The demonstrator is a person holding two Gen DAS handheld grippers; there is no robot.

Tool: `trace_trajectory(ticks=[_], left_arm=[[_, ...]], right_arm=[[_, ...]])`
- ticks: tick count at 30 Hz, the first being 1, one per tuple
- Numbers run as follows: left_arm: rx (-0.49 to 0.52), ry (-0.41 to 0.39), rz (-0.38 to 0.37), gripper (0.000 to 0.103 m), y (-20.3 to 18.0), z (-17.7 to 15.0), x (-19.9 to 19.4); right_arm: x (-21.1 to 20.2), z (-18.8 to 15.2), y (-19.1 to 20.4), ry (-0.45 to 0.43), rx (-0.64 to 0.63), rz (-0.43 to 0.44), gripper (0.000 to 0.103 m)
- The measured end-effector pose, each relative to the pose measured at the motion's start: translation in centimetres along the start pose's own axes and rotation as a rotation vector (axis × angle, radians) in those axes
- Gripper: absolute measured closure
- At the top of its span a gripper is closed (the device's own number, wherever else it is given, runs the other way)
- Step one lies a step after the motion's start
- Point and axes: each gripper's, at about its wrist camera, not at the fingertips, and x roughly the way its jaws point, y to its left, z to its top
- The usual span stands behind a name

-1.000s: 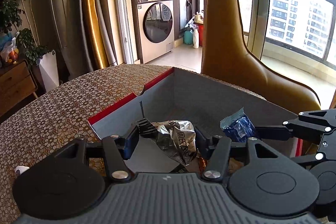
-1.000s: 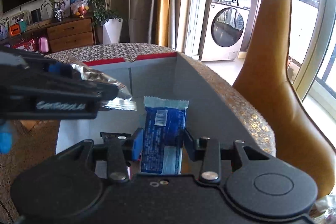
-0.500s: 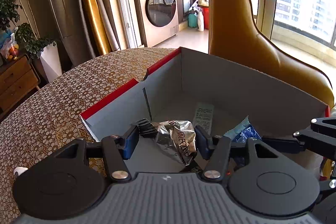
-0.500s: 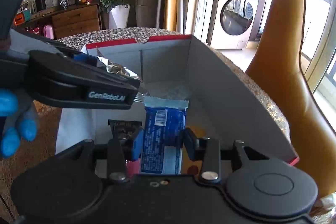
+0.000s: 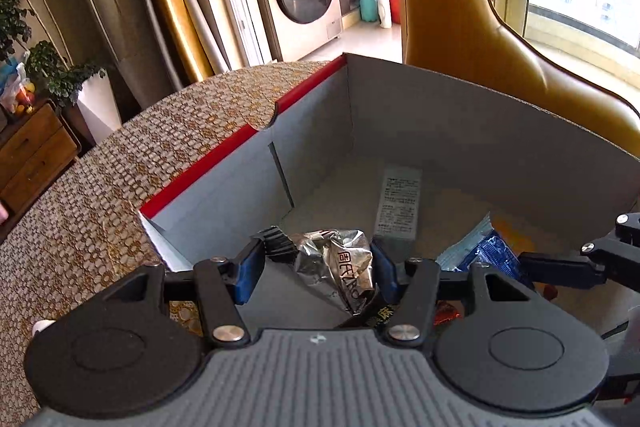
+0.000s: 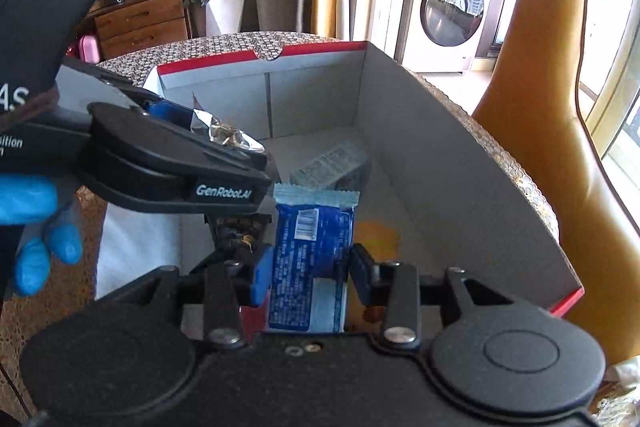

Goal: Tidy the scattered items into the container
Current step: 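Open left tool to drop foil packet while right tool releases snack bar into box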

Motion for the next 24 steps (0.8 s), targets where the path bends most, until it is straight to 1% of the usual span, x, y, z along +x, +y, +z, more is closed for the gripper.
trace_trajectory(ticks=[2,6,13,16,22,24], left_arm=[[0.020,0.014,0.011,0.046,-0.4,0.0,0.2],[0.039,0.032,0.010,0.046,-0.8,0.0,0.6],[0.038,0.036,0.020,0.045,-0.8,-0.1,0.6],[0.033,0.033,0.017,0.045,-0.8,0.0,0.5],[-0.032,0.014,-0.025,0.045,-0.2,0.1,-0.2],[-0.053,0.009,-0.028,0.045,0.1,0.2,-0.6]], right_arm=[[0.1,0.1,-0.1,0.008,0.011,0.008,0.000],[0.2,0.1,-0.4,0.022,0.036,0.022,0.000],[0.3,0.1,-0.4,0.030,0.041,0.015,0.000],[0.0,0.2,-0.2,0.023,0.038,-0.009,0.000],[-0.6,0.1,-0.5,0.018,0.057,-0.011,0.000],[-1.0,0.1,-0.5,0.015,0.064,-0.010,0.000]])
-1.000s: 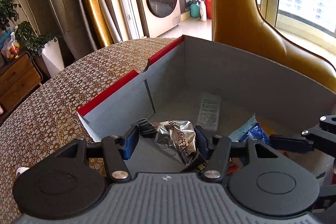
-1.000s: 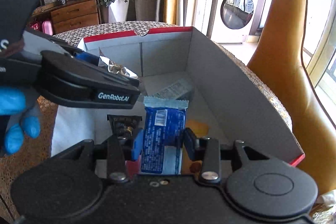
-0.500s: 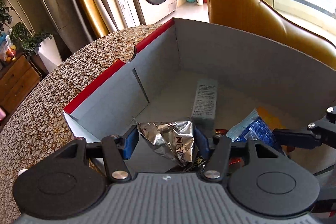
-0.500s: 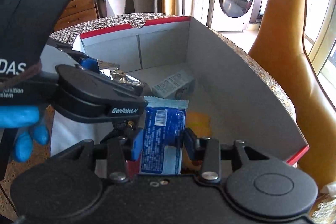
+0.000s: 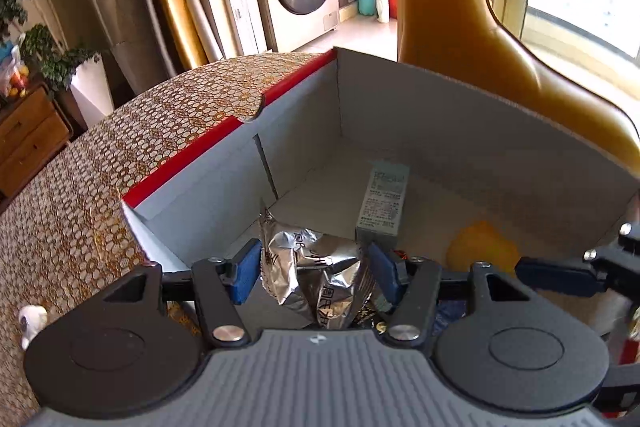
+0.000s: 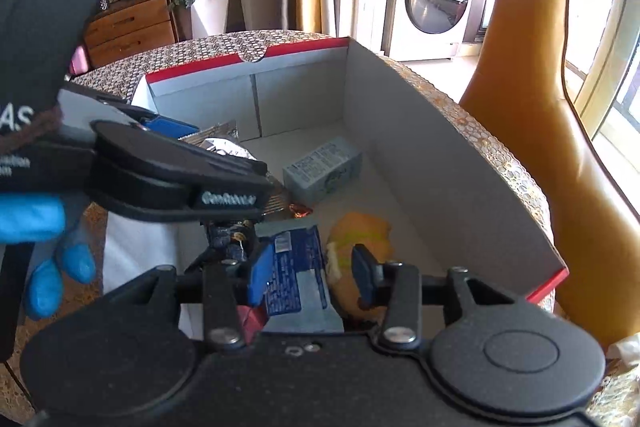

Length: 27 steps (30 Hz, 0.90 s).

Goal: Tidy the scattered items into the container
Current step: 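Open left tool to drop foil packet while right tool releases snack bar into box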

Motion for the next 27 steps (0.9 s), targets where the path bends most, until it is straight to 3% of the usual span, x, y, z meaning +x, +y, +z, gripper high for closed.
trace_trajectory(ticks=[27], left_arm=[[-0.022,-0.144,-0.071,0.035,-0.7,-1.3,-11.1]], right_arm=[[-7.6,-1.2,1.1,-0.108,0.020,0.018,0.000]])
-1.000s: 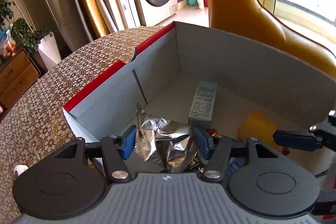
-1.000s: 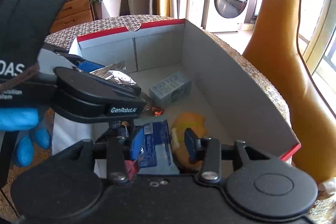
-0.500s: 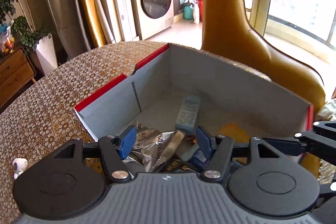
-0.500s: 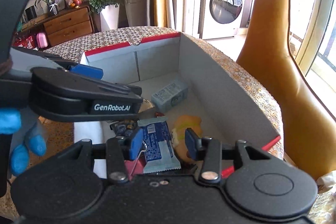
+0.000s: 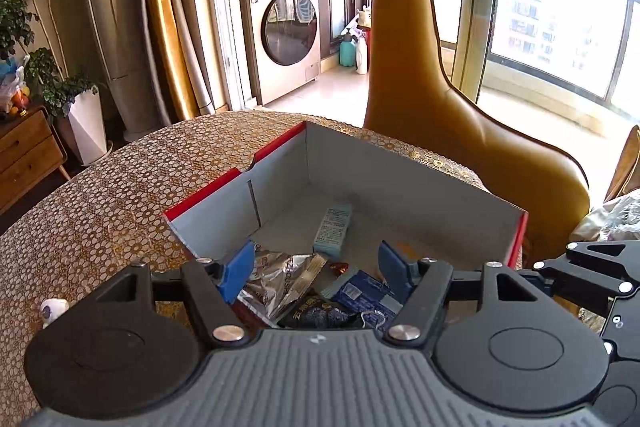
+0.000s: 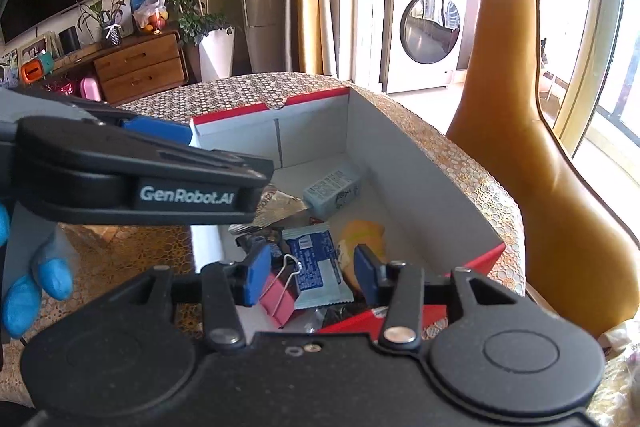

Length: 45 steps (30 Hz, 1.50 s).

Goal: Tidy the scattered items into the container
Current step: 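Withdraw both open tools from the box toward the bread packet and white toy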

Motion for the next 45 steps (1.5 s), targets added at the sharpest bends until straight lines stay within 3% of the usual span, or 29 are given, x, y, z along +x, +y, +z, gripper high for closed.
trace_trajectory(ticks=[17,20,25,32,45], left_arm=[[-0.103,-0.057,0.013,0.030,3.2,-3.7,-6.8],[-0.096,-0.066,0.010,0.023,3.3,-4.1,-7.7],[-0.098,-0.088,0.002,0.021,3.2,-5.1,-9.0],[-0.121,-0.111,0.021,0.000,4.4,-6.7,-10.6],[-0.207,-0.111,0.079,0.000,11.2,-10.4,-12.7]], right_arm=[[-3.7,-1.3,3.8,-0.109,-0.071,0.017,0.000],[-4.2,-1.6,4.1,-0.124,-0.066,0.011,0.000],[-5.2,-2.3,4.7,-0.153,-0.070,0.006,0.000],[-5.5,-3.4,6.8,-0.169,-0.100,0.033,0.000],[-5.5,-3.9,12.5,-0.196,-0.191,0.161,0.000]])
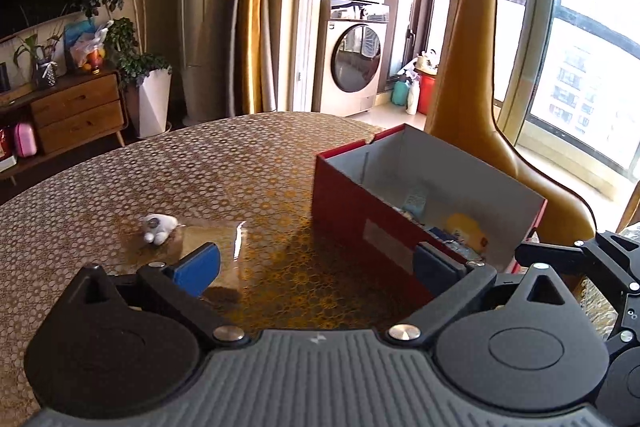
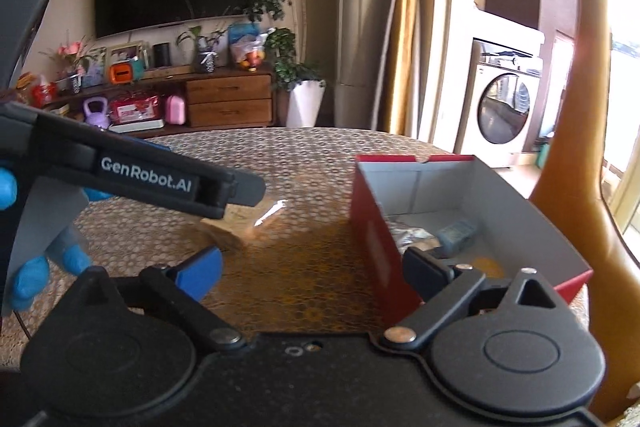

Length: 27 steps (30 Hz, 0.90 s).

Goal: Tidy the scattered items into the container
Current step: 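Withdraw both open tools from the box toward the bread packet and white toy, then lower right tool around bread packet while left tool approaches the white toy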

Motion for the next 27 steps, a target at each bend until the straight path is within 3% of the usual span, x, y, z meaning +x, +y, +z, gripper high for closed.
trace_trajectory(ticks=[12,27], left_arm=[[-0.057,-0.011,0.093,0.000,6.3,-0.4,-0.8],[-0.093,0.001,0.190,0.000,12.7,0.1,3.7]], right_arm=[[2.6,0.9,4.4,0.007,-0.033,0.064,0.000],[8.2,2.0,6.9,0.033,0.010,0.089,0.000]])
